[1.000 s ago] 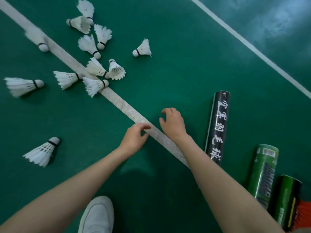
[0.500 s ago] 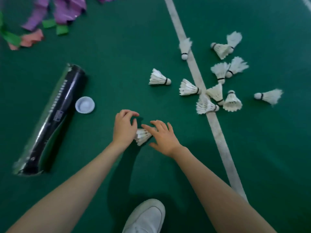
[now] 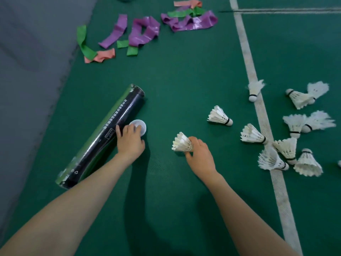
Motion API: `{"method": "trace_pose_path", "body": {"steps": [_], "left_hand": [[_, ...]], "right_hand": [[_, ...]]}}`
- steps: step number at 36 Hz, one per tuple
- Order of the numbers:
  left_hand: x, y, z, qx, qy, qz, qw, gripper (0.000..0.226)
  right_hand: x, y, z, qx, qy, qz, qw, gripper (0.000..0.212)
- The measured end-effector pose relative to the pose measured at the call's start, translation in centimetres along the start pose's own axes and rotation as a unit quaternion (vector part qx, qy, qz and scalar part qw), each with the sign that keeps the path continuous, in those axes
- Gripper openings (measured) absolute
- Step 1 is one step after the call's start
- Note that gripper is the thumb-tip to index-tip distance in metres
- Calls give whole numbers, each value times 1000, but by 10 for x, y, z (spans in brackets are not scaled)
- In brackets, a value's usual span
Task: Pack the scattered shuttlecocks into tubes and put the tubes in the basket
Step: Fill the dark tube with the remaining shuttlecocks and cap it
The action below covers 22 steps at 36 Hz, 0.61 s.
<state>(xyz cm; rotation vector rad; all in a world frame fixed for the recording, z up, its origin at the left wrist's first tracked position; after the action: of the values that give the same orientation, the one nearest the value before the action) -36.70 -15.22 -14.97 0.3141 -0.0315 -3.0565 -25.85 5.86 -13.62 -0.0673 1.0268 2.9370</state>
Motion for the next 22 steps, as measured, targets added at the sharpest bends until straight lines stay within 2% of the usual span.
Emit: {"method": "trace_pose_path", "body": {"steps": [3, 6, 8, 10, 12, 14, 16, 19, 22], "left_hand": [[-9, -12, -2, -35, 24, -12, 999, 46], [-22, -29, -10, -140, 64, -45, 987, 49], [-36, -52, -14, -218, 102, -137, 961, 50], [-52, -74, -13, -248, 140, -242, 927, 57], [-58, -83, -4, -265, 108, -277, 917, 68], [-49, -73, 11, -329, 35, -210, 920, 69], [-33, -49, 22, -326, -32, -101, 940, 65], [-10, -15, 30, -177, -61, 23, 982, 66], [8, 10, 31, -85, -41, 96, 991, 75]], "right_hand": [[-1, 0, 2, 10, -16, -10, 1000, 34], [-4, -7, 9, 23, -42, -36, 998, 34], [-7, -16, 18, 21, -70, -62, 995, 34], [-10, -25, 29, 18, -93, -93, 991, 35], [-15, -34, 36, 9, -102, -114, 988, 35], [-20, -39, 41, 2, -101, -119, 988, 36], [-22, -40, 41, 1, -96, -118, 988, 37], [-22, -39, 40, 9, -97, -115, 989, 38], [-18, -32, 34, 29, -97, -109, 989, 37]]}}
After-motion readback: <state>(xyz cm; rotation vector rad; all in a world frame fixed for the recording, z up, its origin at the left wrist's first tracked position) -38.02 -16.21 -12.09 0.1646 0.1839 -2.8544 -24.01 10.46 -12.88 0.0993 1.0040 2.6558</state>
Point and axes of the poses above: each hand's wrist, its own x-axis towards the middle knuckle, its own z-axis out of the back of the hand, y = z × x, the point moved 5 cm from there along x, towards the middle knuckle, and after that the axes turned 15 degrees about z, right-handed, at the moved point
